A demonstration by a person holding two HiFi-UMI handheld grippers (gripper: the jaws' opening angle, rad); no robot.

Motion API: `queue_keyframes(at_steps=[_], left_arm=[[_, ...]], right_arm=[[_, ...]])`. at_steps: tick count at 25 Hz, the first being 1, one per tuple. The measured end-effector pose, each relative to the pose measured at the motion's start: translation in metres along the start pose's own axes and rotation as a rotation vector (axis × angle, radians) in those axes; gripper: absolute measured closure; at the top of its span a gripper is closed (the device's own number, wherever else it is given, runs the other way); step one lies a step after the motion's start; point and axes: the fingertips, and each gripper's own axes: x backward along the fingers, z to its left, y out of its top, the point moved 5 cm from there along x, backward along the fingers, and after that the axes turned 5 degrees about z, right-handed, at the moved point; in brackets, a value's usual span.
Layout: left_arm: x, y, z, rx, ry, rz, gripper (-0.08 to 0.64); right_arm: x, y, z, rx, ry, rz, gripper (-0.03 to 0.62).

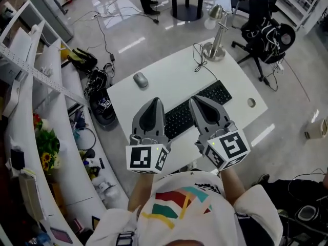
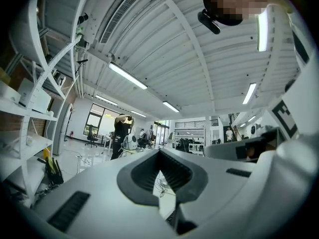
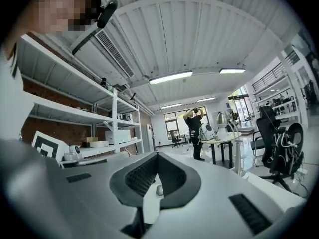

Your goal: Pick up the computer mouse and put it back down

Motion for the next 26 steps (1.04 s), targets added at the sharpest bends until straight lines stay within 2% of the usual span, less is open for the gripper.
queue_keyframes(at_steps=[5, 8, 11, 16, 26], left_arm=[[0.007, -0.001, -0.005, -0.019, 0.010, 0.005, 0.515], [0.009, -0.001, -0.004, -0.019, 0.017, 0.003, 0.515], [0.011, -0.001, -0.004, -0.018, 0.023, 0.005, 0.515], [0.013, -0.001, -0.001, -0.018, 0.028, 0.010, 0.515], [0.018, 0.006, 0.009, -0.010, 0.040, 0.001, 0.515]], right_arm=[[0.019, -0.017, -0.011, 0.054, -0.076, 0.025, 0.578], [0.020, -0.016, -0.010, 0.077, -0.078, 0.034, 0.578], [0.018, -0.015, -0.005, 0.097, -0.049, -0.016, 0.578], [0.013, -0.015, 0.003, 0.114, -0.022, -0.032, 0.578], [0.010, -0.016, -0.005, 0.078, -0.060, 0.003, 0.578]])
